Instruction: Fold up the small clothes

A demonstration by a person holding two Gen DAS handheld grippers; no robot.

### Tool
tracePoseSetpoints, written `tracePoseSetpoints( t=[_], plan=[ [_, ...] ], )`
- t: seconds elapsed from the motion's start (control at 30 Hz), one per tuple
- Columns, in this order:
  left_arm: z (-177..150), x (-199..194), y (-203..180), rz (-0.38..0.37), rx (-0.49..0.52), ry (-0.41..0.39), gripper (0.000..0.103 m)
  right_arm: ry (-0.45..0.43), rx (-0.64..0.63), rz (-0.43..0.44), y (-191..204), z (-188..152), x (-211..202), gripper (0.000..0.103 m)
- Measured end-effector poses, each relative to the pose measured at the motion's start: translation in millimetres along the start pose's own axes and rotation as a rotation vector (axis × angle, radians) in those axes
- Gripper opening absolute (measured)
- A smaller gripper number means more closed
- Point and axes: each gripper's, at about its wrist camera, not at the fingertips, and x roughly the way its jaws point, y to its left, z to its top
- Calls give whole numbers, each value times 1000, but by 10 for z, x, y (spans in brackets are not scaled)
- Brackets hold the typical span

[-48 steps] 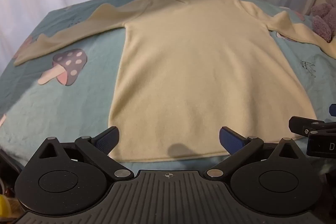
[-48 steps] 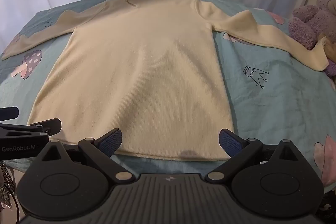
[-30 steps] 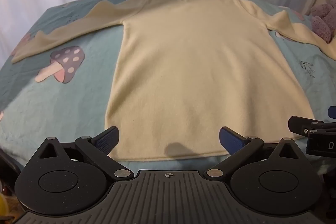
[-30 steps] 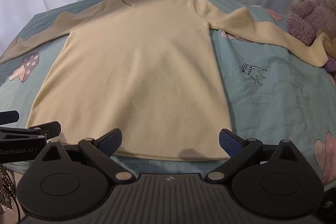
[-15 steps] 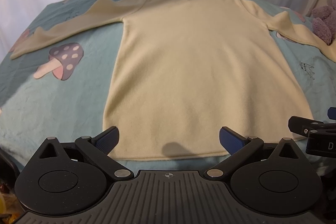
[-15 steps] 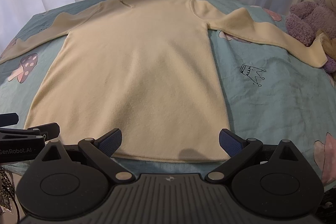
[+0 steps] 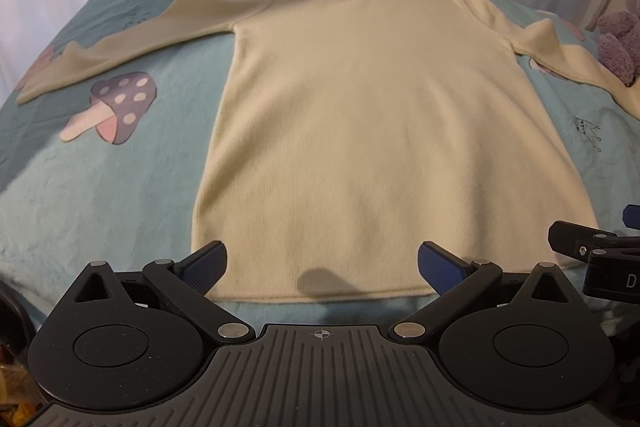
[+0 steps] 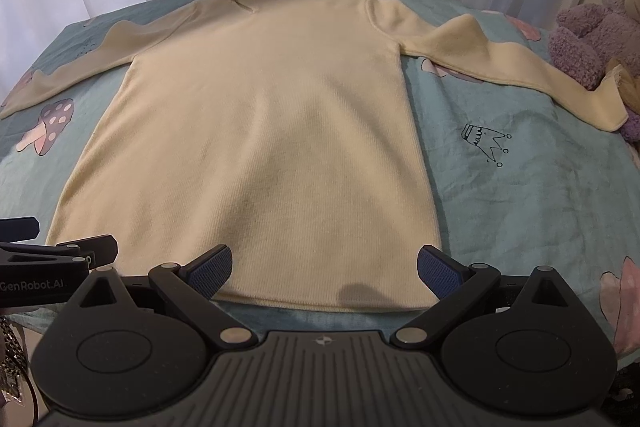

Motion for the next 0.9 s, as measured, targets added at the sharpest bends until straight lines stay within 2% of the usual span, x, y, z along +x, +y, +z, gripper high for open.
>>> tracePoseSetpoints(
  t=[0.9],
  plan=[
    [53,54,13,-4,1,17,103,7,2,0,18,23,48,99]
  ],
)
